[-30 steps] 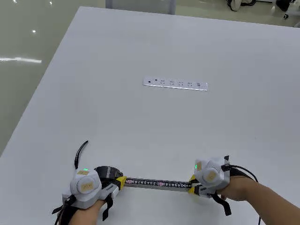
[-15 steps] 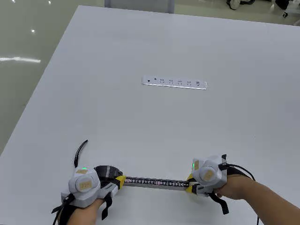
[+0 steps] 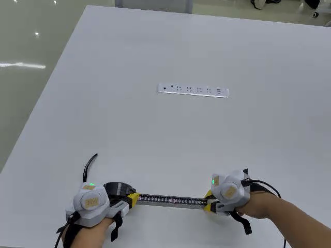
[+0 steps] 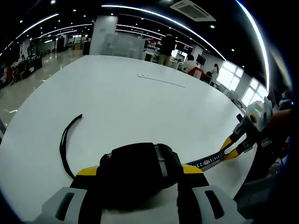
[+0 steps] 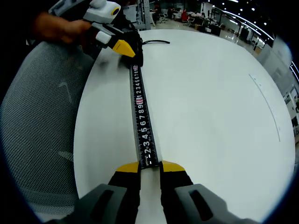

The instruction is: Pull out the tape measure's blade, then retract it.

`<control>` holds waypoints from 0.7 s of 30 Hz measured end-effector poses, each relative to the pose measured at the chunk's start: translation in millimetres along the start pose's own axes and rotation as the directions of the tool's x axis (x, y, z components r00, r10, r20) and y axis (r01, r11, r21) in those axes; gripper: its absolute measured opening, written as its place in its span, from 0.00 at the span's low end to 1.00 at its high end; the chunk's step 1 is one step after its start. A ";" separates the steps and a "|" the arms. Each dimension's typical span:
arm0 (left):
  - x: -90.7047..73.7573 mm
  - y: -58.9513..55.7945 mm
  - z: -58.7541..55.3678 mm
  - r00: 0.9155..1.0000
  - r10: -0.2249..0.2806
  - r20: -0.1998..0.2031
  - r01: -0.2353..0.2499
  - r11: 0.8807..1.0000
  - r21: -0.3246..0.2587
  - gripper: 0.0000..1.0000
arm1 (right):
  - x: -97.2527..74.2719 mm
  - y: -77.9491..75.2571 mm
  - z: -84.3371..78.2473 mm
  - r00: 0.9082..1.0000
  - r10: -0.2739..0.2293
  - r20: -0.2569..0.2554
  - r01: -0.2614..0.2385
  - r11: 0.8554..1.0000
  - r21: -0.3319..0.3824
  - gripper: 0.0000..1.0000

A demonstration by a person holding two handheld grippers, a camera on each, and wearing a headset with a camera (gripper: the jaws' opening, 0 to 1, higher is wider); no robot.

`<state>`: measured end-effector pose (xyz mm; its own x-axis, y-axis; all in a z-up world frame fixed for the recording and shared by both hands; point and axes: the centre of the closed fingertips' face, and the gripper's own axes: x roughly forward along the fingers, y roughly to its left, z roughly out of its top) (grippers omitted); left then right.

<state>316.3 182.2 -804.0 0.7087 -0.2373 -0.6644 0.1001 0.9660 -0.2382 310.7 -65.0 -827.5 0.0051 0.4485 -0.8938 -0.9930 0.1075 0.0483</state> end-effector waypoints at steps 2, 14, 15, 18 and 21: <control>0.1 0.2 -0.2 1.000 -0.003 -0.002 0.003 1.000 0.000 0.61 | 0.2 0.0 0.6 1.000 0.000 0.002 0.000 1.000 0.001 0.14; 0.0 -0.4 0.1 1.000 -0.009 -0.004 0.009 1.000 0.003 0.61 | 2.5 1.7 5.0 1.000 0.001 0.009 -0.001 1.000 0.006 0.14; 0.1 -0.4 0.2 1.000 -0.009 -0.004 0.009 1.000 0.004 0.61 | 2.7 1.8 5.3 1.000 0.001 0.009 -0.001 1.000 0.005 0.14; -0.1 -0.6 0.2 1.000 -0.011 -0.004 0.011 1.000 0.002 0.61 | 2.8 2.2 7.0 1.000 0.001 0.012 -0.001 1.000 0.007 0.14; -0.1 -0.4 0.1 1.000 -0.012 -0.004 0.012 1.000 0.001 0.61 | 4.7 2.0 8.0 1.000 0.002 0.019 -0.003 1.000 0.013 0.14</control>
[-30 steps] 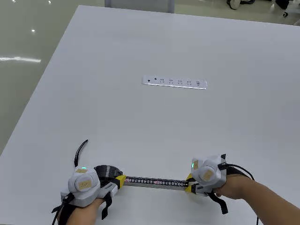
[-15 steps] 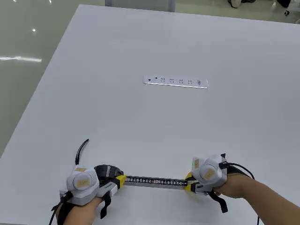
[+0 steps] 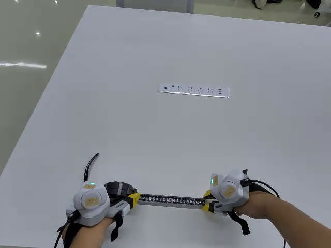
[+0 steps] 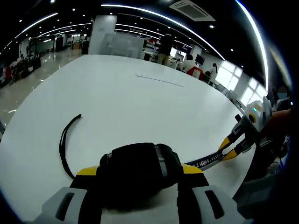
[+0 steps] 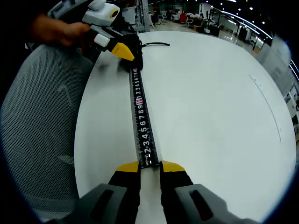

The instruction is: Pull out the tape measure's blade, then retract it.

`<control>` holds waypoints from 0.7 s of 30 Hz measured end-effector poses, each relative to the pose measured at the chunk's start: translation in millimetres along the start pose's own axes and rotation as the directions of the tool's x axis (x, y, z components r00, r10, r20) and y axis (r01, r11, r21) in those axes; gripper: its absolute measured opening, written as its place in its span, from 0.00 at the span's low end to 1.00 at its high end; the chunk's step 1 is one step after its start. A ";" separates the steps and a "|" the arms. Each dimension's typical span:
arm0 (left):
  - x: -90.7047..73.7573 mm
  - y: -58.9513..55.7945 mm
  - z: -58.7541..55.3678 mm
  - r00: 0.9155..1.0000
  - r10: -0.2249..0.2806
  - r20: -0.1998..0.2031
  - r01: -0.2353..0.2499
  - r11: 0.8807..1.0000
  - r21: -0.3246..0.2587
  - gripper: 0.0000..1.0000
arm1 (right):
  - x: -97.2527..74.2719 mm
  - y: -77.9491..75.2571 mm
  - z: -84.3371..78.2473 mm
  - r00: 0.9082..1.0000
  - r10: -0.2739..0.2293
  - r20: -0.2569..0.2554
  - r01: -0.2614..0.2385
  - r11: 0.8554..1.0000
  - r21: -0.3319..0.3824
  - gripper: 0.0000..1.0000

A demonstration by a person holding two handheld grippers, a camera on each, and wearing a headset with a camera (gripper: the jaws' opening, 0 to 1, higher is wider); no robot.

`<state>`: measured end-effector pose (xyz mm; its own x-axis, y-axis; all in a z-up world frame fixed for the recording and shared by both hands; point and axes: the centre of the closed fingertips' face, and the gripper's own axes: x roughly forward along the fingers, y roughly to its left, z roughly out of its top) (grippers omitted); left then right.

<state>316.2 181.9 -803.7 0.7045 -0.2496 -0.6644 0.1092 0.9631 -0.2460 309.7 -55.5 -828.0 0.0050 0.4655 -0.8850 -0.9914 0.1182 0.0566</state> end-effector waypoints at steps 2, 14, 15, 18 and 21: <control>0.2 0.0 -0.1 1.000 0.000 -0.001 0.000 1.000 0.002 0.61 | -0.2 0.4 1.5 1.000 0.000 0.000 0.000 1.000 -0.002 0.14; 0.0 -0.5 -0.2 1.000 0.000 -0.003 0.000 1.000 0.002 0.61 | 1.7 -0.1 4.6 1.000 -0.001 0.005 0.001 1.000 -0.004 0.14; 0.0 -0.4 -0.2 1.000 0.000 -0.003 0.000 1.000 0.002 0.61 | 1.8 -0.1 5.1 1.000 -0.002 0.004 0.002 1.000 -0.006 0.14; 0.0 -0.5 -0.3 1.000 0.001 -0.004 -0.001 1.000 0.003 0.61 | 2.8 -0.5 5.4 1.000 -0.002 0.004 0.002 1.000 -0.005 0.14; 0.0 -0.8 -0.4 1.000 0.001 -0.005 -0.001 1.000 0.004 0.61 | 3.1 -0.3 6.2 1.000 -0.004 0.004 0.004 1.000 -0.001 0.14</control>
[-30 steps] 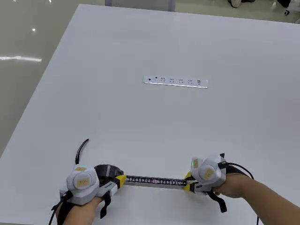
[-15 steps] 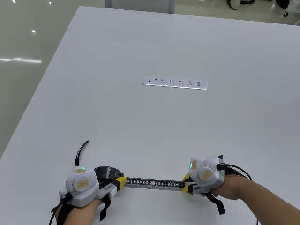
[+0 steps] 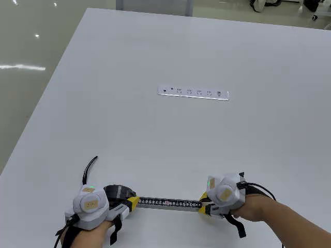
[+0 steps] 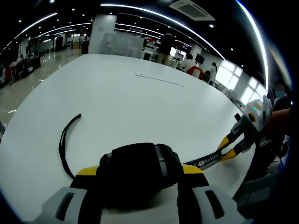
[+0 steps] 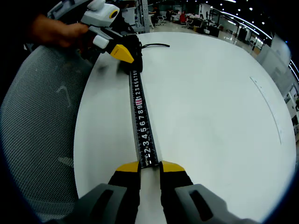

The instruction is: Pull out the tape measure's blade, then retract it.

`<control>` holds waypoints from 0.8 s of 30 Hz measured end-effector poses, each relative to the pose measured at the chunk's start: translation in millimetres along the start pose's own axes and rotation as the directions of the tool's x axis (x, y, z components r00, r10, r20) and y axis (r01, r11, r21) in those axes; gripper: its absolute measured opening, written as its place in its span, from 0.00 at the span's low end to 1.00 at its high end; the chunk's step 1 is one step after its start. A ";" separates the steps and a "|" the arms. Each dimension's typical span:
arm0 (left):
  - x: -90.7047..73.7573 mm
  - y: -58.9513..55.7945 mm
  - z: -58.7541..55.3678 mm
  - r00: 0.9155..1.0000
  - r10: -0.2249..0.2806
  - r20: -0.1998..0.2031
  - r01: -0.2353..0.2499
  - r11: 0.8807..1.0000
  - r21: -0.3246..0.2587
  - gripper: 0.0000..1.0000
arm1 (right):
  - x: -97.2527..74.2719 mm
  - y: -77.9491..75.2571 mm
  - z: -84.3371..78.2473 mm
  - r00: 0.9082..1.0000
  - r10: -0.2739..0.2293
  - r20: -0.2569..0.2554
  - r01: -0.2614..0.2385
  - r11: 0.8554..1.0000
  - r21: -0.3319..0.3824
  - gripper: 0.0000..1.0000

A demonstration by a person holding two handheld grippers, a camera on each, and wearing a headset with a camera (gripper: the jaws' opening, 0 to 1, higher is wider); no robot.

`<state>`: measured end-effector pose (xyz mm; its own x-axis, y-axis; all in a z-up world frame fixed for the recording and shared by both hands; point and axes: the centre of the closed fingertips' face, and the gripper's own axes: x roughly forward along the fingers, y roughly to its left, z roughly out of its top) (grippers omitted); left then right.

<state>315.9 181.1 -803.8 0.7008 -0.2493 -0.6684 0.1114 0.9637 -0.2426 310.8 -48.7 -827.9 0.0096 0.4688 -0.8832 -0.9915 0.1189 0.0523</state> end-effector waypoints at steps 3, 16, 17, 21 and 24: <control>0.2 -0.1 -0.1 1.000 -0.001 -0.001 0.001 1.000 -0.001 0.61 | 0.0 0.4 1.2 1.000 -0.003 0.000 0.003 1.000 0.000 0.14; 0.4 0.2 -0.7 1.000 -0.005 -0.006 0.005 1.000 -0.005 0.61 | 4.8 2.5 8.4 1.000 0.001 -0.001 -0.001 1.000 -0.019 0.14; 0.5 0.5 -0.8 1.000 -0.005 -0.006 0.005 1.000 -0.005 0.61 | 5.2 2.4 9.0 1.000 0.003 -0.001 -0.003 1.000 -0.017 0.14; 0.7 0.4 -0.9 1.000 -0.006 -0.007 0.006 1.000 -0.006 0.61 | 5.6 2.1 10.6 1.000 0.007 0.003 -0.007 1.000 -0.010 0.14; 0.6 0.4 -0.7 1.000 -0.005 -0.006 0.004 1.000 -0.005 0.61 | 5.6 3.0 12.9 1.000 0.008 0.004 -0.008 1.000 -0.009 0.14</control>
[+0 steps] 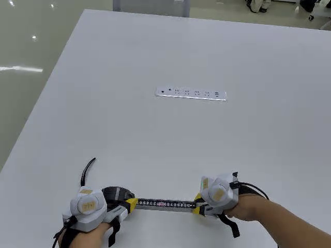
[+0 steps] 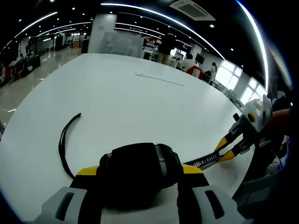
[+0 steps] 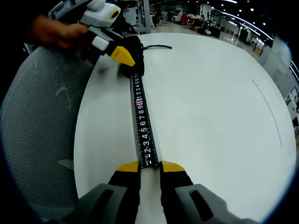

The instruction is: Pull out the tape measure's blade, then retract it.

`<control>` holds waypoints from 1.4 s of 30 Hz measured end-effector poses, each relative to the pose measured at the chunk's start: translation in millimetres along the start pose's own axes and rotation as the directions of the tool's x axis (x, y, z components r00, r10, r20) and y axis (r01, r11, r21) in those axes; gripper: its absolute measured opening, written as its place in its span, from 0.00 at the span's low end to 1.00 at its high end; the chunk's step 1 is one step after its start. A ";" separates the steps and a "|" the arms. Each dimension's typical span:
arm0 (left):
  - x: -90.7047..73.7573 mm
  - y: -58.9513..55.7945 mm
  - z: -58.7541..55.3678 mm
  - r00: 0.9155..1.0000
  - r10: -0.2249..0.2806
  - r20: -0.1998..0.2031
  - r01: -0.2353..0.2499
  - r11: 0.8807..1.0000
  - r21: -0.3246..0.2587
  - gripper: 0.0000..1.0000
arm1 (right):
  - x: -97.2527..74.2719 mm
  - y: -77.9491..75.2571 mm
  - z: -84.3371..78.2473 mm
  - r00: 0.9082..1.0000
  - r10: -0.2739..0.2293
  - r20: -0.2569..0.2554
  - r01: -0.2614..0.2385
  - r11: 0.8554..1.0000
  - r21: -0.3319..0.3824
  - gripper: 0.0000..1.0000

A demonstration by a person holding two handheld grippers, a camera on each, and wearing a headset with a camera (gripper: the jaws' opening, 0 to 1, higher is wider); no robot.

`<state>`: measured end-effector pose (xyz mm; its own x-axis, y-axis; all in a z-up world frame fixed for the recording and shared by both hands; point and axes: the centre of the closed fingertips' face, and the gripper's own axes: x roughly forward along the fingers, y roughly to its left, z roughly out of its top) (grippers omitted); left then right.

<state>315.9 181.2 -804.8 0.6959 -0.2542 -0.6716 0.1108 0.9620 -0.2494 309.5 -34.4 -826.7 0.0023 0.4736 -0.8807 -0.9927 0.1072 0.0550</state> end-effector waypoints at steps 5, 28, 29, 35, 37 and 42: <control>0.0 -0.1 0.2 1.000 -0.001 0.000 0.001 1.000 -0.001 0.61 | 2.3 -0.5 2.5 1.000 -0.001 0.006 0.001 1.000 0.003 0.14; -0.6 -0.5 0.7 1.000 -0.004 0.000 0.004 1.000 -0.007 0.62 | 8.8 1.6 14.4 1.000 -0.002 0.022 0.002 1.000 0.006 0.14; -0.6 -0.4 0.7 1.000 -0.004 0.001 0.004 1.000 -0.007 0.62 | 8.9 1.7 14.9 1.000 -0.002 0.022 0.002 1.000 0.007 0.14; -0.7 -0.4 1.1 1.000 -0.004 0.001 0.004 1.000 -0.012 0.62 | 11.6 2.1 19.7 1.000 -0.003 0.029 0.003 1.000 0.005 0.14; -0.6 -0.1 1.2 1.000 -0.005 0.001 0.005 1.000 -0.012 0.62 | 11.8 3.4 22.4 0.999 -0.004 0.032 0.004 1.000 0.003 0.14; -0.5 0.1 1.3 1.000 -0.006 0.001 0.006 1.000 -0.013 0.62 | 14.0 3.8 25.4 0.999 -0.004 0.033 0.004 1.000 -0.001 0.14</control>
<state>316.4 181.5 -803.6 0.6961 -0.2595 -0.6694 0.1056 0.9592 -0.2621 308.9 -5.1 -826.9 0.0100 0.5018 -0.8649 -0.9928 0.1081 0.0513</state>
